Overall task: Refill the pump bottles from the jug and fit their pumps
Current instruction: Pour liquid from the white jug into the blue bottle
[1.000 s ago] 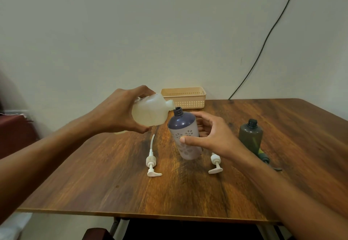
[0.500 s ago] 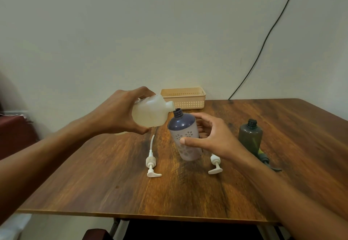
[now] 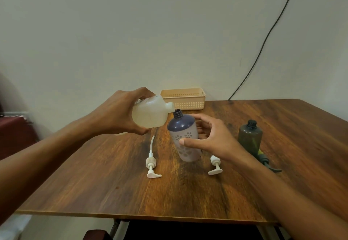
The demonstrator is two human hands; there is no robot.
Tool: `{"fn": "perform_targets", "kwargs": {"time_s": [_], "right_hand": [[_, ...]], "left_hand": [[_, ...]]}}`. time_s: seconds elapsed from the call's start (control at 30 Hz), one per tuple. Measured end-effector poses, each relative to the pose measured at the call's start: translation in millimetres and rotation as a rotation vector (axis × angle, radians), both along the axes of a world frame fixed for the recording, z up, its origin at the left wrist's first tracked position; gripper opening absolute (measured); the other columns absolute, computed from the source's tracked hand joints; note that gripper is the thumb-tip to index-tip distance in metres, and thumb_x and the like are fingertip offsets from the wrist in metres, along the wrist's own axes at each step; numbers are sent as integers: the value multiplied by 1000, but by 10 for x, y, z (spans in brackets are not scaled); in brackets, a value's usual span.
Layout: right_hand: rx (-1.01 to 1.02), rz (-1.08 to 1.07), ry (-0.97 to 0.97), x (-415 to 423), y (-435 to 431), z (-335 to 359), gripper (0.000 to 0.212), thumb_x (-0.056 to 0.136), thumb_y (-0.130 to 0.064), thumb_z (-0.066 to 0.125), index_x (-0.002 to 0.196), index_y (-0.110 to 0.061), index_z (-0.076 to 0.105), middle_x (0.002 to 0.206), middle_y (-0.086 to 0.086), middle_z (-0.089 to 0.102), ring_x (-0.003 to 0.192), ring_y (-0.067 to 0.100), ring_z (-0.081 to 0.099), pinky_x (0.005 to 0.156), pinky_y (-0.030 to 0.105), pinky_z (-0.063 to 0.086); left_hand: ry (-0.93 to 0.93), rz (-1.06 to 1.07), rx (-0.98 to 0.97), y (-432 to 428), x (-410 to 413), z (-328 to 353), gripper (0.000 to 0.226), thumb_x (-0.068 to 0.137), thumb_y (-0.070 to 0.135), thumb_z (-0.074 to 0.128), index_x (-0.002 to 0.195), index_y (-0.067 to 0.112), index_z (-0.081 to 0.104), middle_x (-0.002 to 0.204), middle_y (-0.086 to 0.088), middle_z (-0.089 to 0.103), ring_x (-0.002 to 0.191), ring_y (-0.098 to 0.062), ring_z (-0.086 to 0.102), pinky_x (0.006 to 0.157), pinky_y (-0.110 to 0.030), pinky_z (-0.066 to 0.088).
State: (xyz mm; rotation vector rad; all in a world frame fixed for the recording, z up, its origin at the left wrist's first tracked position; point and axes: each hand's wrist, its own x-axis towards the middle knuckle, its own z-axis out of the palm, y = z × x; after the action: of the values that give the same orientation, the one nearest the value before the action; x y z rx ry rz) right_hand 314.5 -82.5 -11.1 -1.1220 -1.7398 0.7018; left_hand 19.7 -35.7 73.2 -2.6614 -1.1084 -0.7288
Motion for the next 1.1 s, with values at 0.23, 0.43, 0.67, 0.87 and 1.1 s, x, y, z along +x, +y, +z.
{"fn": "perform_targets", "kwargs": {"time_s": [0.23, 0.43, 0.67, 0.87, 1.1], "right_hand": [[-3, -2, 2, 6, -13, 18, 76, 75, -34, 94, 143, -29, 59, 130, -9, 70, 119, 10, 68, 98, 36, 62], [4, 4, 0, -3, -6, 10, 74, 74, -36, 94, 140, -32, 60, 127, -12, 71, 116, 7, 69, 93, 29, 63], [13, -1, 4, -7, -3, 4, 73, 74, -36, 94, 139, -31, 61, 127, -12, 71, 118, 7, 69, 95, 30, 63], [18, -6, -1, 2, -1, -15, 74, 75, -34, 95, 141, -29, 60, 130, -10, 71, 120, 10, 68, 97, 35, 63], [37, -13, 14, -4, 11, -7, 73, 75, -34, 95, 139, -29, 62, 127, -11, 72, 117, 7, 69, 98, 35, 62]], "left_hand": [[0, -1, -3, -3, 4, 10, 92, 59, 56, 92, 137, 35, 48, 130, 17, 60, 104, -9, 60, 76, -14, 48], [5, 6, 0, -8, 1, 18, 92, 58, 57, 91, 136, 37, 48, 129, 19, 60, 103, -6, 60, 73, -11, 46], [-4, 0, -16, -17, 12, -2, 91, 59, 53, 93, 137, 32, 49, 130, 16, 60, 106, -10, 61, 76, -14, 49], [-30, 1, -54, -30, 41, -78, 90, 61, 52, 93, 137, 31, 49, 128, 13, 62, 107, -11, 62, 76, -14, 49], [-91, 26, -89, 36, 10, -220, 92, 57, 71, 83, 135, 43, 42, 126, 17, 63, 105, -13, 66, 76, -32, 62]]}}
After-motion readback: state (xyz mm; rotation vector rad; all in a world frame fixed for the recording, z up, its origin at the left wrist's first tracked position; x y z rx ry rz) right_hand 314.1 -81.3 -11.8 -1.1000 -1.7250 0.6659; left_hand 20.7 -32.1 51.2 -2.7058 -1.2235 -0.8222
